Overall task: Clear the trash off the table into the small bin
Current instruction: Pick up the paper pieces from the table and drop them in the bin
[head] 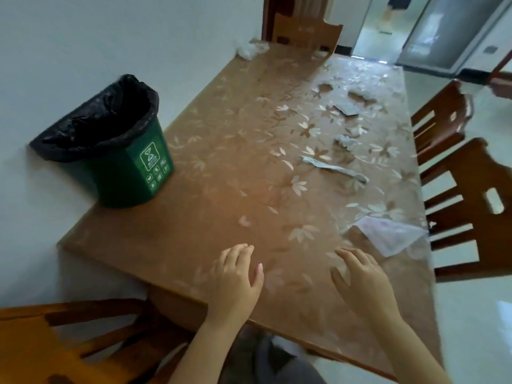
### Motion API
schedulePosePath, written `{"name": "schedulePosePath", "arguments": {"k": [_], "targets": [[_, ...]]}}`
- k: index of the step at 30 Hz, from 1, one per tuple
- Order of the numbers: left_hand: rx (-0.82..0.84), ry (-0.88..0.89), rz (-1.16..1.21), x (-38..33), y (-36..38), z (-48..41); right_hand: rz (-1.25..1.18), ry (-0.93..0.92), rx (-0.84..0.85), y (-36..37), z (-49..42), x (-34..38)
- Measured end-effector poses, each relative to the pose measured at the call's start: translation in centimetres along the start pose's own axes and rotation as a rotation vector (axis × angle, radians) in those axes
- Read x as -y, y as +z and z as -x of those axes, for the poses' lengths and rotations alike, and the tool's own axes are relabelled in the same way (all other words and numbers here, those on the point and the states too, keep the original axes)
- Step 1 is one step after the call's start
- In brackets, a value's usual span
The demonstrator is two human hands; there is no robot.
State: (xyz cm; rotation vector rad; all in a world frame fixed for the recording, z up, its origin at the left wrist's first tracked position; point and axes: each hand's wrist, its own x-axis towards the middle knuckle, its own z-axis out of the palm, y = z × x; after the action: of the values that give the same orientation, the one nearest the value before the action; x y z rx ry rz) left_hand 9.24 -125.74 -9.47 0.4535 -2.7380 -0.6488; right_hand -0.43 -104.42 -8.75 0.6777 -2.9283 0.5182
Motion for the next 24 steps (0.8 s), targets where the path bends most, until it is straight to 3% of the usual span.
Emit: {"name": "schedulePosePath", "arguments": {"k": [8, 15, 20, 24], "targets": [[0.061, 0.164, 0.068, -5.6, 3.9, 0.8, 0.047, 0.25, -0.054, -2.7, 3.7, -7.6], [0.074, 0.137, 0.048, -12.0, 8.8, -1.8, -0.023, 0.256, -0.053, -4.1, -0.2, -16.0], [0.028, -0.009, 0.052, -18.7, 13.0, -3.7, -0.173, 0.221, 0.17, -5.2, -5.2, -23.6], [0.014, -0.086, 0.046, -22.4, 15.7, -4.1, -0.118, 0.125, 0.271, -4.5, -8.3, -26.9]]}}
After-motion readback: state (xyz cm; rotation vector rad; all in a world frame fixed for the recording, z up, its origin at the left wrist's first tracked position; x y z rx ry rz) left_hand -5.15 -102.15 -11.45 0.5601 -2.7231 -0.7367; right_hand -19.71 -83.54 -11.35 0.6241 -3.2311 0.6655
